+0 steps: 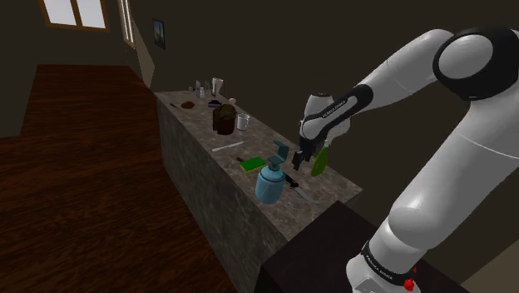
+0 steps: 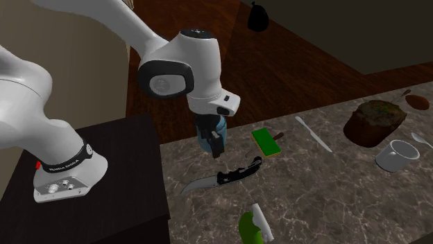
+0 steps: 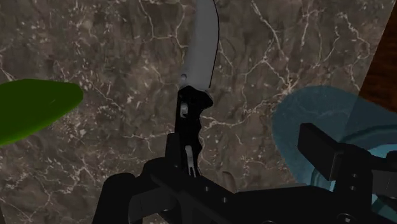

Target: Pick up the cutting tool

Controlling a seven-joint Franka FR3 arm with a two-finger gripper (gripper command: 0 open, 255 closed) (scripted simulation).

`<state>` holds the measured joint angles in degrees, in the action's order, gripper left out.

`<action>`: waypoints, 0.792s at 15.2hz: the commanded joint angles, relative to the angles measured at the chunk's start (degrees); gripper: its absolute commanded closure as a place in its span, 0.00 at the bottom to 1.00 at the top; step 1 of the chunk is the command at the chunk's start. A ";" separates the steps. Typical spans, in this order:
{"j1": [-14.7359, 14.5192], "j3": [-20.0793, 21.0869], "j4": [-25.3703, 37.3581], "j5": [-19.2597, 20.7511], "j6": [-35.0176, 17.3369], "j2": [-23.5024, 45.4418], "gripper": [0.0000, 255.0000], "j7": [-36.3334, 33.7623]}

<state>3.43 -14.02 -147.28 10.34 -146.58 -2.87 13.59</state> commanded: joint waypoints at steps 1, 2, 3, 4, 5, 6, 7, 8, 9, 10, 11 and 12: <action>0.13 -0.40 0.86 -1.54 -4.21 5.04 0.00 1.68; 0.34 -0.44 1.79 -2.66 -5.83 7.62 0.00 2.85; 0.65 -0.34 2.81 -3.88 -7.36 10.19 0.00 4.08; 1.09 -0.09 3.90 -5.15 -8.79 12.76 0.00 5.33; 1.65 0.31 5.08 -6.42 -10.11 15.30 0.00 6.58; 2.34 0.84 6.33 -7.62 -11.33 17.82 0.00 7.78; 3.15 1.49 7.67 -8.71 -12.46 20.30 0.00 8.90; 4.02 2.19 9.07 -9.67 -13.48 22.76 0.00 9.92; 4.71 2.75 10.12 -10.23 -14.15 24.49 0.00 10.55; 4.92 3.00 10.28 -10.39 -14.81 25.31 0.00 10.63; 5.11 3.23 10.46 -10.57 -15.46 26.14 0.00 10.71; 5.29 3.44 10.65 -10.75 -16.11 26.98 0.00 10.80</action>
<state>8.37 -10.84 -136.89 -0.14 -161.96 23.14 24.08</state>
